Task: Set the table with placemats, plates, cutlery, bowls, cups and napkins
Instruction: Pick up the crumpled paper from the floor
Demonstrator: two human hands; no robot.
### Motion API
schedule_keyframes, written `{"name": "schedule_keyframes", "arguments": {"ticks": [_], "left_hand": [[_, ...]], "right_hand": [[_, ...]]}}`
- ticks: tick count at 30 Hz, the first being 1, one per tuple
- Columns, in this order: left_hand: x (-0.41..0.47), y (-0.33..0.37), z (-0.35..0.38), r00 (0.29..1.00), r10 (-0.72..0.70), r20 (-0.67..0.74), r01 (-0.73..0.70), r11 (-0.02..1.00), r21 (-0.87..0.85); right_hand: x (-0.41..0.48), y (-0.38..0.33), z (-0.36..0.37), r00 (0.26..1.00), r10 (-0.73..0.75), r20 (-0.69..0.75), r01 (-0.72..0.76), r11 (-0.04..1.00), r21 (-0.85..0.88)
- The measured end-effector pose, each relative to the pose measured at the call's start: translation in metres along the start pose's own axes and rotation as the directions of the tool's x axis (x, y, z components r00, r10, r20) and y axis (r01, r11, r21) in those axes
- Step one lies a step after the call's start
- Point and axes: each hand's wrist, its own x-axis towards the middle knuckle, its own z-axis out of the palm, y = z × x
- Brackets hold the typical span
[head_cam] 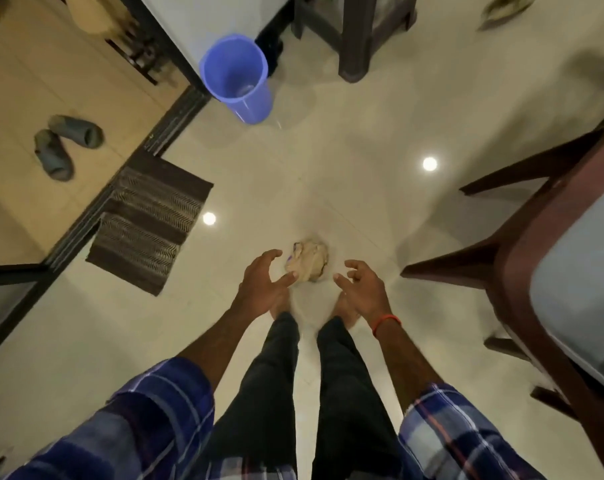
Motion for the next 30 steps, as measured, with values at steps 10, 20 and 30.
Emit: {"name": "schedule_keyframes", "arguments": {"ticks": [10,20,30], "left_hand": [[0.147,-0.062,0.053,0.994,-0.031,0.104,0.032,0.999,-0.011],[0.283,-0.157,0.133,0.984,-0.135,0.12,0.15,0.981,-0.122],[0.354,-0.218,0.198,0.922,-0.182,0.342,0.289,0.912,-0.292]], "right_hand": [[0.143,0.072,0.048,0.985,0.169,-0.044,-0.168,0.985,0.026],[0.3,0.174,0.122,0.98,0.197,-0.028,-0.199,0.975,-0.098],[0.376,0.226,0.185,0.959,0.239,0.154,-0.268,0.94,0.211]]}}
